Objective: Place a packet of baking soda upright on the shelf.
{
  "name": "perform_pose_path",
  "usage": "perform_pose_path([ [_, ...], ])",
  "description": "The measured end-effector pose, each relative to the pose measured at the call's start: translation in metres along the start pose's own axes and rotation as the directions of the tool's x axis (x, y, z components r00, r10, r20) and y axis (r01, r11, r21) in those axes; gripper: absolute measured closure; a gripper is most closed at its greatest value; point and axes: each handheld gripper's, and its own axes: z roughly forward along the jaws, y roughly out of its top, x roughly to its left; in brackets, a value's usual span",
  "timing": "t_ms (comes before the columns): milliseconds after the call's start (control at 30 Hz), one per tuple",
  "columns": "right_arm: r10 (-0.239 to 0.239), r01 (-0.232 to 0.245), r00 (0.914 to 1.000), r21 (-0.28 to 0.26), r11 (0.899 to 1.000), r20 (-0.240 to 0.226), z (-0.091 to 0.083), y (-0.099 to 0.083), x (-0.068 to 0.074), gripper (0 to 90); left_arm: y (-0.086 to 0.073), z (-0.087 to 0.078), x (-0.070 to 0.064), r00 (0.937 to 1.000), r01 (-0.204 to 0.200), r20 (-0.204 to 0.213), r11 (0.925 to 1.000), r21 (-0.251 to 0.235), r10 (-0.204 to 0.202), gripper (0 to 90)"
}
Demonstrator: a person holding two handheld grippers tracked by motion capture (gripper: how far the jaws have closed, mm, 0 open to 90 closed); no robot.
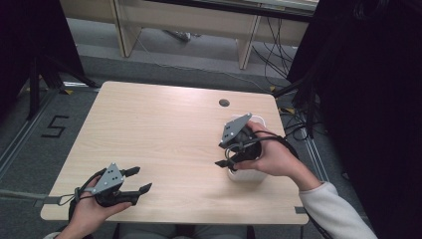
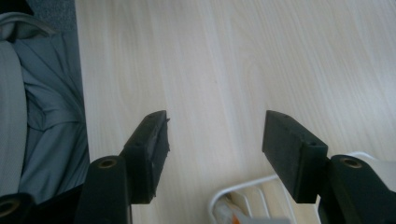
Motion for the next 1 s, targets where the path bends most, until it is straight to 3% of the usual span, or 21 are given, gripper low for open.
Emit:
perform_pose_path([
  [67, 0.016, -0.016, 0.9999, 0.0, 1.0, -0.004, 0.003, 0.0, 0.004, 42.5, 0.0, 0.0, 0.0, 1.0, 0.002, 0.003, 1.0, -0.003, -0.002, 32.1],
  [100, -0.007, 0.007, 0.9999, 0.0, 1.0, -0.012, 0.008, 0.001, 0.006, 43.4, 0.0, 0.0, 0.0, 1.0, 0.004, 0.004, 1.0, -0.003, -0.004, 32.1],
  [167, -0.005, 0.005, 1.0, 0.003, 1.0, -0.007, 0.015, 0.001, 0.015, 44.8, 0.0, 0.0, 0.0, 1.0, 0.004, 0.004, 1.0, -0.003, -0.004, 32.0],
  [200, -0.025, 0.024, 0.9988, -0.01, 1.0, -0.043, 0.024, 0.0, 0.019, 45.5, 0.0, 0.0, 0.0, 1.0, 0.003, 0.005, 1.0, -0.004, -0.003, 32.0],
  [300, -0.031, 0.03, 0.9989, -0.028, 0.999, -0.034, 0.031, 0.0, 0.025, 46.1, 0.0, -0.001, 0.001, 1.0, -0.008, 0.004, 1.0, -0.003, 0.008, 31.9],
  [367, -0.033, 0.028, 0.997, -0.069, 0.997, -0.07, 0.041, -0.002, 0.032, 46.2, 0.0, -0.001, 0.001, 1.0, -0.006, 0.002, 1.0, -0.001, 0.006, 31.7],
  [433, -0.019, 0.009, 0.9952, -0.105, 0.994, -0.096, 0.05, -0.005, 0.038, 46.6, 0.0, -0.001, 0.001, 1.0, -0.006, -0.001, 1.0, -0.003, 0.006, 31.5],
  [567, -0.003, -0.013, 0.9919, -0.118, 0.993, -0.127, 0.066, -0.011, 0.047, 46.4, 0.0, -0.002, 0.001, 1.0, 0.0, -0.005, 1.0, -0.005, 0.0, 30.8],
  [600, 0.024, -0.043, 0.9886, -0.127, 0.991, -0.149, 0.08, -0.018, 0.052, 45.9, 0.0, -0.002, 0.001, 1.0, 0.001, -0.007, 1.0, -0.008, -0.001, 30.8],
  [633, 0.024, -0.043, 0.9886, -0.127, 0.991, -0.149, 0.08, -0.018, 0.052, 45.9, 0.0, -0.002, 0.001, 1.0, -0.005, -0.005, 0.9999, -0.016, 0.005, 30.8],
  [733, 0.069, -0.091, 0.9832, -0.128, 0.988, -0.169, 0.103, -0.03, 0.062, 47.2, -0.001, -0.001, 0.0, 0.9999, 0.009, -0.007, 0.9997, -0.023, -0.009, 30.7],
  [767, 0.089, -0.103, 0.9774, -0.068, 0.992, -0.192, 0.118, -0.038, 0.068, 47.4, -0.001, -0.002, 0.0, 1.0, -0.001, -0.002, 1.0, -0.008, 0.001, 30.7],
  [800, 0.089, -0.103, 0.9774, -0.068, 0.992, -0.192, 0.118, -0.038, 0.068, 47.4, -0.001, -0.002, 0.0, 1.0, -0.001, -0.002, 1.0, -0.008, 0.001, 30.7],
  [833, 0.098, -0.106, 0.9768, -0.03, 0.994, -0.19, 0.121, -0.04, 0.072, 47.8, -0.001, -0.002, 0.0, 1.0, -0.007, 0.002, 1.0, -0.004, 0.007, 30.7],
  [933, 0.108, -0.116, 0.9749, -0.028, 0.993, -0.195, 0.124, -0.044, 0.074, 47.2, -0.001, -0.002, 0.0, 1.0, 0.005, 0.006, 1.0, -0.008, -0.005, 31.0],
  [1000, 0.101, -0.108, 0.9794, -0.029, 0.994, -0.175, 0.123, -0.043, 0.073, 47.2, -0.002, -0.002, 0.001, 1.0, 0.008, 0.004, 1.0, -0.003, -0.008, 31.1],
])
